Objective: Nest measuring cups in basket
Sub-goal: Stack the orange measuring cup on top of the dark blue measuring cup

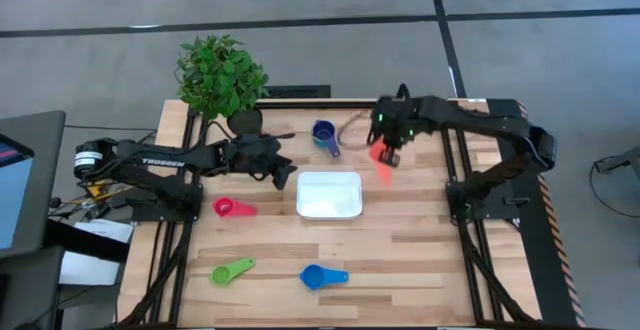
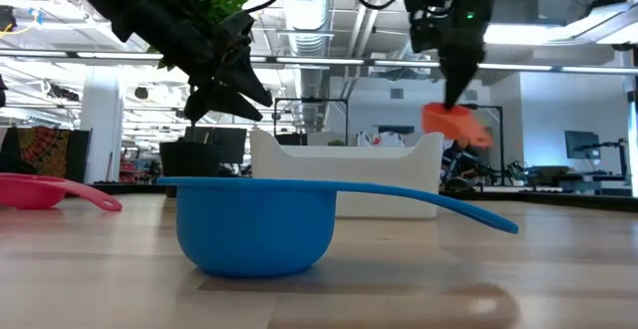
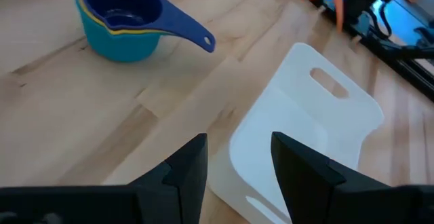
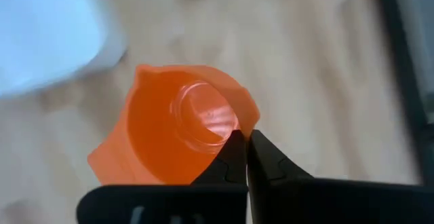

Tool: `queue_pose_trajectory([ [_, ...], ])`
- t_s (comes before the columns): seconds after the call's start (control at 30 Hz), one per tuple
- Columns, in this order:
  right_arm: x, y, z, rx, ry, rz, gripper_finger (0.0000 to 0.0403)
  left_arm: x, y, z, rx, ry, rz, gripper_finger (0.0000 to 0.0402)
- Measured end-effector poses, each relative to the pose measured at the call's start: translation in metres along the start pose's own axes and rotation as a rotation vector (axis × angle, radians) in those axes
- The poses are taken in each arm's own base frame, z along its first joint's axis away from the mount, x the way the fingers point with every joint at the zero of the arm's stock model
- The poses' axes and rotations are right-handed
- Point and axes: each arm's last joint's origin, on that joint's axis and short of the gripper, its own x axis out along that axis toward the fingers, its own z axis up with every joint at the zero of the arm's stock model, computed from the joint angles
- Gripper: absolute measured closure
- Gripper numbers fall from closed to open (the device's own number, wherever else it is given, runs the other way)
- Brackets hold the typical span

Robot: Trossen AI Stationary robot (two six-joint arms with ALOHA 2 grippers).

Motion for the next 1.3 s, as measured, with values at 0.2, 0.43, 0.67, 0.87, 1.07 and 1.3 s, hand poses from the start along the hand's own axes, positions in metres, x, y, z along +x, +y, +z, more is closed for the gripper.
queue_pose_trajectory([
  [0.2,0.013,-0.041,0.025,-0.010,-0.081,-0.028,0.0398,0.000,0.001,0.001,-0.038,-0.034,0.052,0.0251],
  [0.43,0.044,-0.064,0.065,-0.045,-0.038,0.039,0.0399,0.000,0.002,0.001,-0.078,-0.045,0.066,0.0251],
  [0.67,0.049,-0.077,0.101,-0.125,-0.096,0.079,0.0399,0.000,0.002,0.001,-0.128,-0.046,0.065,0.0251],
  [0.87,0.060,-0.082,0.127,-0.142,-0.139,0.138,0.0397,0.000,0.003,0.001,-0.136,-0.043,0.079,0.0251],
  [1.07,0.074,-0.078,0.145,-0.198,-0.164,0.212,0.0399,0.000,0.005,-0.001,-0.131,-0.042,0.131,0.0251],
  [1.3,0.085,-0.074,0.155,-0.242,-0.192,0.255,0.0389,0.000,0.006,-0.002,-0.144,-0.038,0.139,0.0251],
])
